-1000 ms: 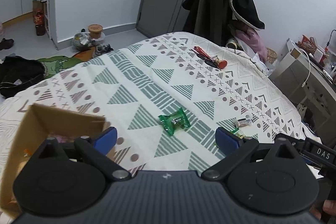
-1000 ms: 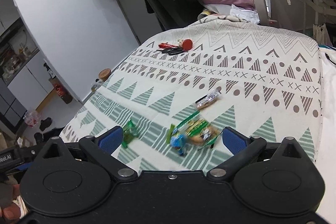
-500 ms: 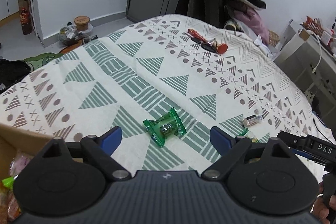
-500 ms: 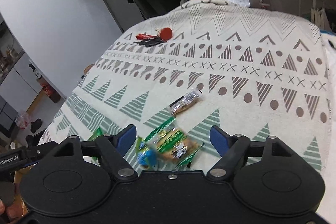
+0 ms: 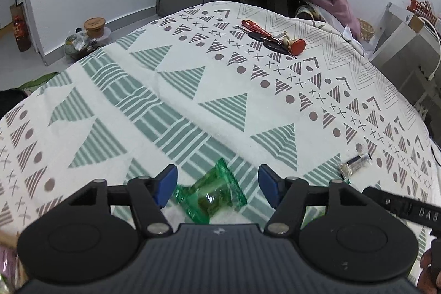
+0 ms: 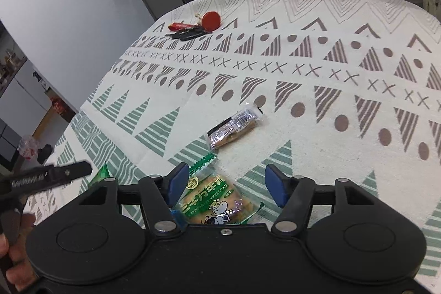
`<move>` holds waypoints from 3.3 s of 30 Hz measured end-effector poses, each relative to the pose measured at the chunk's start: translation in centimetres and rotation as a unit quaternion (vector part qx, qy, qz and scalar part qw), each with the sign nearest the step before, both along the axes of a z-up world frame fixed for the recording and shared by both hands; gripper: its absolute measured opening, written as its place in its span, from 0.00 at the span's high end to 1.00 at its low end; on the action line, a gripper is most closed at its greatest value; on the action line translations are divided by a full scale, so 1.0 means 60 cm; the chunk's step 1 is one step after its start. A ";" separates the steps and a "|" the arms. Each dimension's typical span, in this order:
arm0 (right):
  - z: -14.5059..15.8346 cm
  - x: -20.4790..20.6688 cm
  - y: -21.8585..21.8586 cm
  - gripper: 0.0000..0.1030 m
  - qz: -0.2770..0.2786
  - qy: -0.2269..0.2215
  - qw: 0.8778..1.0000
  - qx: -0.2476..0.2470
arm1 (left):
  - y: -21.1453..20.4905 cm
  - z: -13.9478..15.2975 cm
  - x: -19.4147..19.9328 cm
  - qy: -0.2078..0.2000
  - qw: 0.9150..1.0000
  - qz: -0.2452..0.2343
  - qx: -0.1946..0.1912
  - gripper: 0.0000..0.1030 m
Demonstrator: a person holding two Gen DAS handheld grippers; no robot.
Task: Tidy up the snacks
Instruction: 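Grasp the green translucent candy with the left gripper while the right grasps the cow-print pack, then carry the green candy and cow-print pack over the cardboard box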
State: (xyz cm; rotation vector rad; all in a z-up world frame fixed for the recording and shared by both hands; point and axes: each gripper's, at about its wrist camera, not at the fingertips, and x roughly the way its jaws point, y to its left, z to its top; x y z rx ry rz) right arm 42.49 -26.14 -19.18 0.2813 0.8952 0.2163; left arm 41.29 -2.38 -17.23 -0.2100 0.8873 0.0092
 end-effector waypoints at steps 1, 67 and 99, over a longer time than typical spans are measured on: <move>-0.004 0.001 0.002 0.42 0.001 0.000 1.000 -0.003 | -0.002 -0.004 0.006 0.000 1.000 -0.001 0.001 0.38; 0.148 -0.156 0.173 0.54 0.120 -0.092 0.987 -0.055 | 0.140 0.127 -0.233 -0.026 0.995 0.086 -0.032 0.67; 0.183 -0.245 0.339 0.53 0.199 -0.118 0.972 -0.031 | 0.280 0.130 -0.333 -0.007 0.987 0.157 -0.046 0.67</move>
